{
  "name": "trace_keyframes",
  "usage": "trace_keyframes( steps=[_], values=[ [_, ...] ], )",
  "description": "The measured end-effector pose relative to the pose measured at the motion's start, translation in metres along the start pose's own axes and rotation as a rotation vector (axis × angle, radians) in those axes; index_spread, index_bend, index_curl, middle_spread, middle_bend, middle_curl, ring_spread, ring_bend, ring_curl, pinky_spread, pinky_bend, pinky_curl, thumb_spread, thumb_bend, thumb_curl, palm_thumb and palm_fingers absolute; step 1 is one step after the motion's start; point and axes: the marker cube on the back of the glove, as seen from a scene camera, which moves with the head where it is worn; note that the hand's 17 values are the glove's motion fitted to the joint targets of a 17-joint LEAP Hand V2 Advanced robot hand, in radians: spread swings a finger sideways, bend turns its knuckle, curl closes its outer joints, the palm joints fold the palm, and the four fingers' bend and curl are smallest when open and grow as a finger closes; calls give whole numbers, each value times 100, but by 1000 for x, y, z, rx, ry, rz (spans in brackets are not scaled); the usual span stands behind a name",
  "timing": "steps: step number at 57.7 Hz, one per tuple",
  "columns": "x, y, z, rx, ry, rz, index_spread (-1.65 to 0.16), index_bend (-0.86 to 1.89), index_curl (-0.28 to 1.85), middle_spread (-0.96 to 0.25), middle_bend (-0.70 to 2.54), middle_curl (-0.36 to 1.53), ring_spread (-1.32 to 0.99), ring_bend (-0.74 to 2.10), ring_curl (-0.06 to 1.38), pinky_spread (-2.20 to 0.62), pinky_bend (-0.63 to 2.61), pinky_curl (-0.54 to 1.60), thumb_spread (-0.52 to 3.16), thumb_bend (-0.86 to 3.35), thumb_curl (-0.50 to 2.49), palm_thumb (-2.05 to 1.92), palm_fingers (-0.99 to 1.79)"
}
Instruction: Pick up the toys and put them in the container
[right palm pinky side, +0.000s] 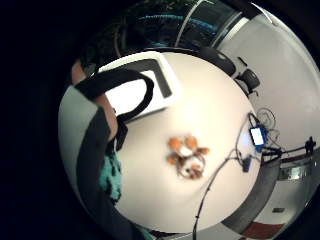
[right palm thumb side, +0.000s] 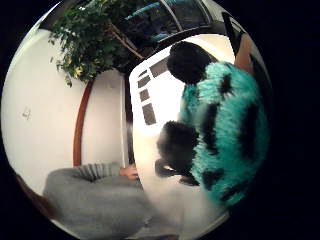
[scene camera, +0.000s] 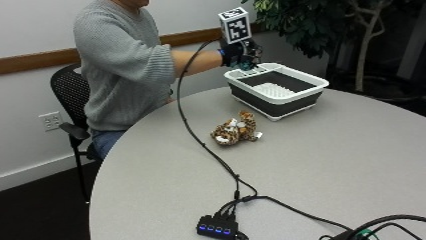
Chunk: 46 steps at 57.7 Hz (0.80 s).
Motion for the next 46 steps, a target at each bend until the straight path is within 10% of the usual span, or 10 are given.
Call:
trace_keyframes(
  steps=[20,26,46],
  values=[
    [-24,-74,49,-233,144,120,-47,19,77,-32,79,79,-50,94,56,-37,101,48,106,2,73,49,66],
    [-18,-61,60,-367,128,117,-41,10,71,-21,29,62,-29,41,47,-17,112,52,108,-17,54,-2,-58],
    [16,-13,40,-357,64,-2,-31,10,38,-8,6,33,-4,13,26,5,91,38,103,-8,34,-10,-39]
  ],
)
